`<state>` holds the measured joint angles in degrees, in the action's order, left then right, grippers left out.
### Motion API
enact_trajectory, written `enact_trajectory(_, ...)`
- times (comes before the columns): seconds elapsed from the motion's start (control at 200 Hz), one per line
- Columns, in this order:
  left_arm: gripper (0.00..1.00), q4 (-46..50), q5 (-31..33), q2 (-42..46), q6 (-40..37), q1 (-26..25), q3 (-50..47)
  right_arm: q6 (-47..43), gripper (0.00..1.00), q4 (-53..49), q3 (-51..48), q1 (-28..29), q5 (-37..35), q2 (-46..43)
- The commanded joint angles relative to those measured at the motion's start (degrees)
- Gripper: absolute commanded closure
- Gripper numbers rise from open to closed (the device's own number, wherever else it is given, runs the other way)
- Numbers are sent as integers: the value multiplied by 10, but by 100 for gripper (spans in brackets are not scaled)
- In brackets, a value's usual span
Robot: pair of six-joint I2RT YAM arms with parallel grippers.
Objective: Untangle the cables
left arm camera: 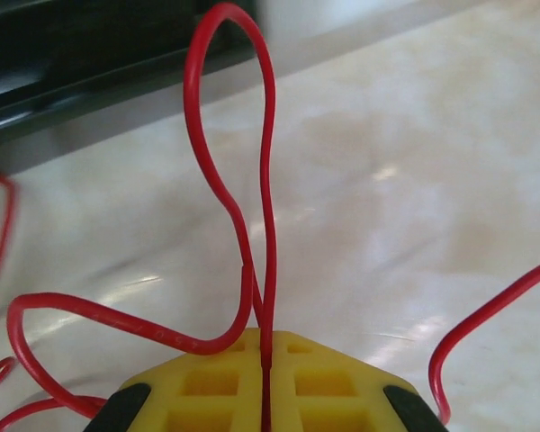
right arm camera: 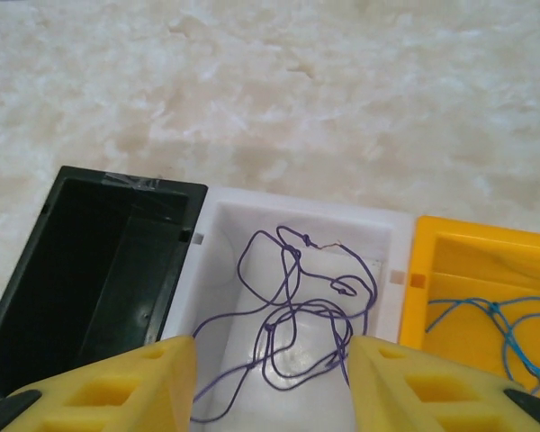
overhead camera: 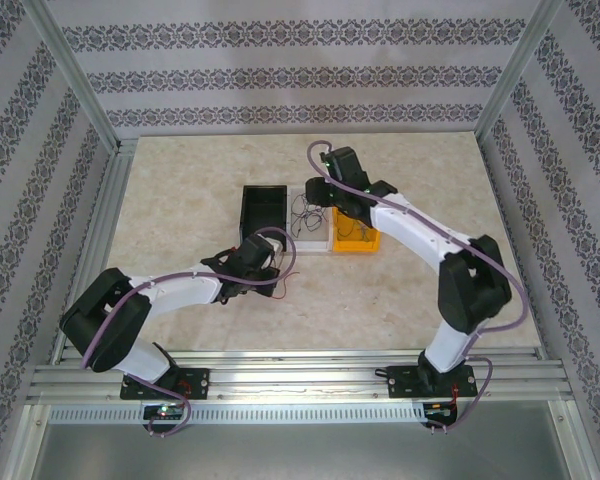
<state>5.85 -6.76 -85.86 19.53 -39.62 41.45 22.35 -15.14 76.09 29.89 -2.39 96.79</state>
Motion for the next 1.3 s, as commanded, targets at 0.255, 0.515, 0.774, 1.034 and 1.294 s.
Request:
enact_trajectory(0.255, 15, 20, 13, 103, 15, 22, 26, -16, 51, 29, -182, 41, 71, -135)
enact_trajectory(0.515, 17, 93, 106, 110, 108, 135, 14, -24, 50, 25, -219, 118, 84, -138)
enact_trajectory(0.774, 21, 205, 108, 18, 122, 164, 67, -31, 50, 20, -209, 136, 60, -125)
enact_trajectory(1.034, 30, 146, 95, -27, 149, 185, 58, -38, 51, 15, -206, 136, 56, -123)
enact_trajectory(1.294, 40, 111, 101, -67, 126, 201, 79, -41, 51, 11, -211, 135, 52, -127)
